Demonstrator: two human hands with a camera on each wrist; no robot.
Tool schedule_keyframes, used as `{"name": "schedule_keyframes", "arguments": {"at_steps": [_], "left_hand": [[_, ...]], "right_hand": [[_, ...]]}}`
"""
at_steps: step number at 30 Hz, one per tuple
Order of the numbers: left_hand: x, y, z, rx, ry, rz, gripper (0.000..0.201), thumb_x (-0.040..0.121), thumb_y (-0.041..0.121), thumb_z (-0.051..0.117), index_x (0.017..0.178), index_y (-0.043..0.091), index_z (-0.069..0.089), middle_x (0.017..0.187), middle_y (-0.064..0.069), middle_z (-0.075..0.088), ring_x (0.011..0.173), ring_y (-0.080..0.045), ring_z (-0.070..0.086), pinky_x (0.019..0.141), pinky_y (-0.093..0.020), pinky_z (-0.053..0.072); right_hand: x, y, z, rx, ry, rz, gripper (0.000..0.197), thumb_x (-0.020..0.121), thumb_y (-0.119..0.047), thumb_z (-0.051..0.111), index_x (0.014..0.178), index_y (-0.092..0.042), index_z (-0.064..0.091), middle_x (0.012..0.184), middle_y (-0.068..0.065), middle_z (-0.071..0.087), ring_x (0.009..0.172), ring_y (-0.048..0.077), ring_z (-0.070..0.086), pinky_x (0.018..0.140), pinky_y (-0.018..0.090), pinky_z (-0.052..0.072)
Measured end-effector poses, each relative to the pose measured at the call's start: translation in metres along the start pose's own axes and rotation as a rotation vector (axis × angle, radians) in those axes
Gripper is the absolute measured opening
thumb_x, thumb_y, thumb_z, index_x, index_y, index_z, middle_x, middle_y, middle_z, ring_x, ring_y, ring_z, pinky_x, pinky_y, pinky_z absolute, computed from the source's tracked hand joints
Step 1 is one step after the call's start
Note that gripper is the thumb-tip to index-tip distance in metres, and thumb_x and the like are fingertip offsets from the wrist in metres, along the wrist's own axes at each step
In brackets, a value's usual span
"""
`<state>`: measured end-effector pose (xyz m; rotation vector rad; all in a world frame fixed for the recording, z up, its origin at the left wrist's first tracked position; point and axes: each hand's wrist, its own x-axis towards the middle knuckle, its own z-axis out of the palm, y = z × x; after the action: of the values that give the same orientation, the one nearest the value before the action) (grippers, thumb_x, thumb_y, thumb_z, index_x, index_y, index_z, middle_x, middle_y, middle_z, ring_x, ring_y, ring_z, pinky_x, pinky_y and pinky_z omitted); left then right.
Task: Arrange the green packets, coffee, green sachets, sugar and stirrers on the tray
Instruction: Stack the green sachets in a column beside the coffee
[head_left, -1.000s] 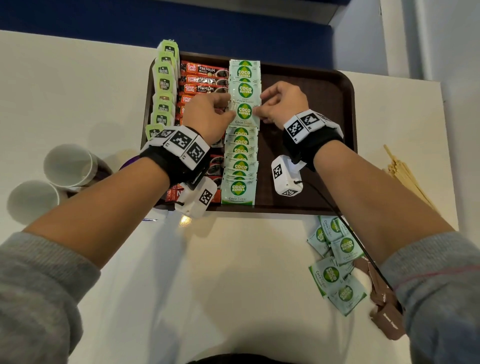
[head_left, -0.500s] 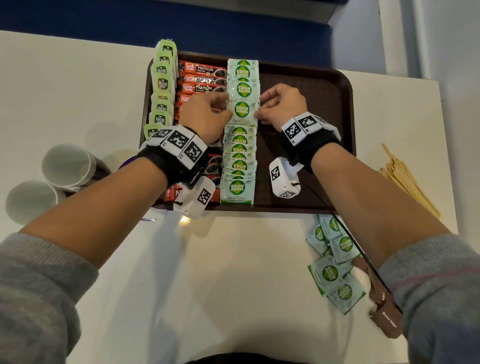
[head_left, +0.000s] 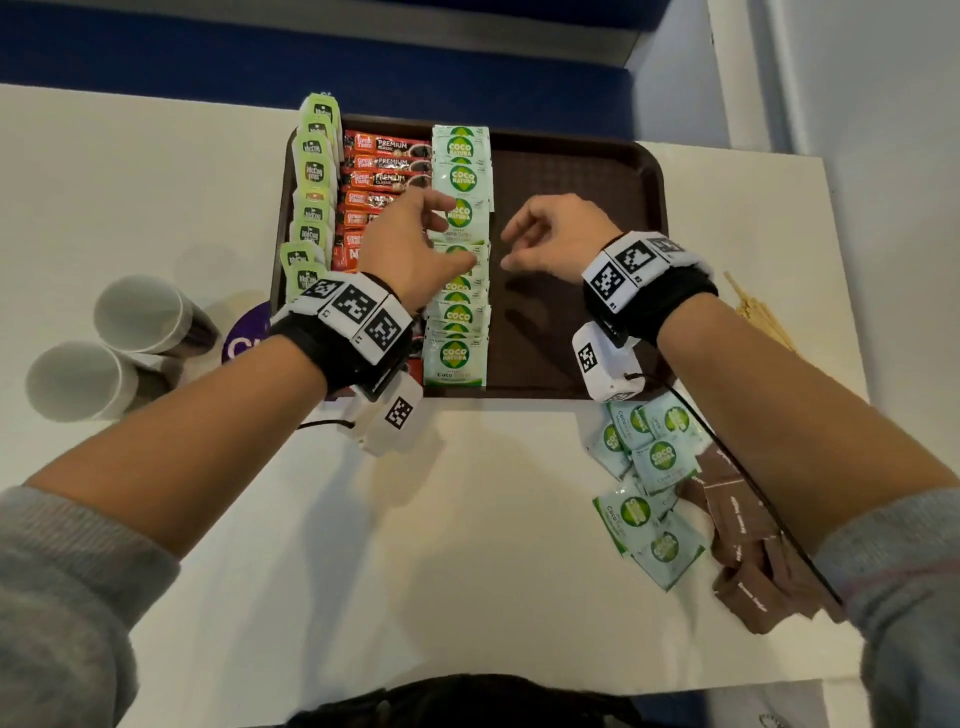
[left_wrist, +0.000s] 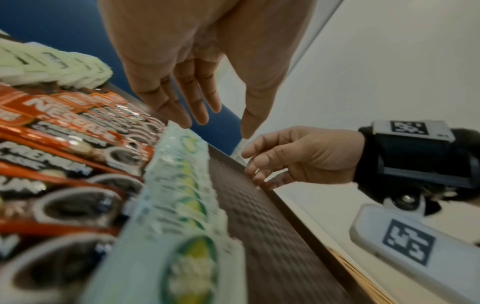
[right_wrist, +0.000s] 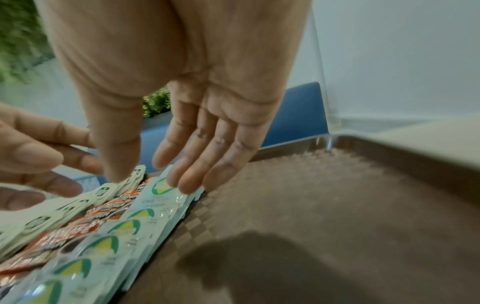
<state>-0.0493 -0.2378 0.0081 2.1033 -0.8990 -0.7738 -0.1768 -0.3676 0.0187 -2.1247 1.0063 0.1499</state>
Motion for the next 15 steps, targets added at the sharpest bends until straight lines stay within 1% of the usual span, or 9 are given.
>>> {"name": "schedule_keyframes", "arguments": {"at_steps": [3, 5, 8, 10, 12, 13, 15], "left_hand": [[-0.031, 0.015, 0.014, 0.067, -0.080, 0.040, 0.056, 0.073, 0.026, 0.080, 0.122, 0.021, 0.053, 0.105, 0.008, 0.056, 0.088, -0.010, 0.053, 0.078, -0.023, 0.044], [-0.054, 0.023, 0.028, 0.112, -0.144, 0.085, 0.056, 0.072, 0.027, 0.081, 0.120, 0.022, 0.054, 0.104, 0.009, 0.056, 0.090, -0.010, 0.053, 0.079, -0.023, 0.043], [-0.088, 0.031, 0.055, 0.184, -0.268, 0.156, 0.050, 0.071, 0.026, 0.081, 0.114, 0.020, 0.058, 0.102, 0.006, 0.059, 0.091, -0.011, 0.055, 0.079, -0.023, 0.044], [-0.107, 0.033, 0.075, 0.249, -0.351, 0.181, 0.047, 0.071, 0.028, 0.081, 0.113, 0.021, 0.060, 0.101, 0.005, 0.061, 0.087, -0.012, 0.056, 0.075, -0.022, 0.042], [-0.122, 0.032, 0.094, 0.322, -0.425, 0.194, 0.048, 0.072, 0.029, 0.080, 0.115, 0.021, 0.059, 0.109, 0.003, 0.062, 0.087, -0.011, 0.054, 0.075, -0.021, 0.040], [-0.128, 0.031, 0.103, 0.364, -0.456, 0.198, 0.051, 0.073, 0.030, 0.079, 0.119, 0.021, 0.058, 0.114, 0.001, 0.061, 0.092, -0.013, 0.055, 0.077, -0.022, 0.040], [-0.138, 0.030, 0.120, 0.454, -0.511, 0.218, 0.061, 0.073, 0.032, 0.079, 0.127, 0.021, 0.053, 0.123, -0.002, 0.054, 0.109, -0.020, 0.054, 0.089, -0.027, 0.042]], "right_hand": [[-0.038, 0.010, -0.010, -0.117, -0.111, 0.005, 0.027, 0.073, -0.028, 0.079, 0.096, -0.024, 0.066, 0.084, -0.007, 0.065, 0.074, 0.006, 0.059, 0.065, 0.015, 0.044], [-0.064, 0.021, -0.014, -0.156, -0.147, 0.024, 0.027, 0.071, -0.028, 0.080, 0.093, -0.026, 0.065, 0.081, -0.007, 0.065, 0.073, 0.006, 0.059, 0.068, 0.020, 0.045], [-0.102, 0.045, -0.014, -0.177, -0.201, 0.077, 0.027, 0.068, -0.025, 0.082, 0.089, -0.025, 0.066, 0.080, -0.007, 0.066, 0.071, 0.007, 0.060, 0.073, 0.025, 0.048], [-0.124, 0.062, -0.013, -0.231, -0.235, 0.100, 0.029, 0.068, -0.026, 0.083, 0.091, -0.022, 0.066, 0.083, -0.005, 0.066, 0.077, 0.011, 0.062, 0.078, 0.029, 0.051], [-0.143, 0.078, -0.010, -0.328, -0.253, 0.121, 0.041, 0.067, -0.031, 0.083, 0.101, -0.019, 0.063, 0.096, -0.002, 0.064, 0.091, 0.017, 0.062, 0.084, 0.032, 0.051], [-0.151, 0.087, -0.008, -0.397, -0.260, 0.137, 0.052, 0.066, -0.035, 0.084, 0.109, -0.018, 0.060, 0.106, -0.001, 0.060, 0.100, 0.019, 0.059, 0.086, 0.032, 0.049], [-0.166, 0.104, -0.002, -0.522, -0.273, 0.163, 0.076, 0.061, -0.041, 0.085, 0.124, -0.016, 0.049, 0.123, 0.003, 0.048, 0.113, 0.023, 0.049, 0.092, 0.034, 0.045]]}}
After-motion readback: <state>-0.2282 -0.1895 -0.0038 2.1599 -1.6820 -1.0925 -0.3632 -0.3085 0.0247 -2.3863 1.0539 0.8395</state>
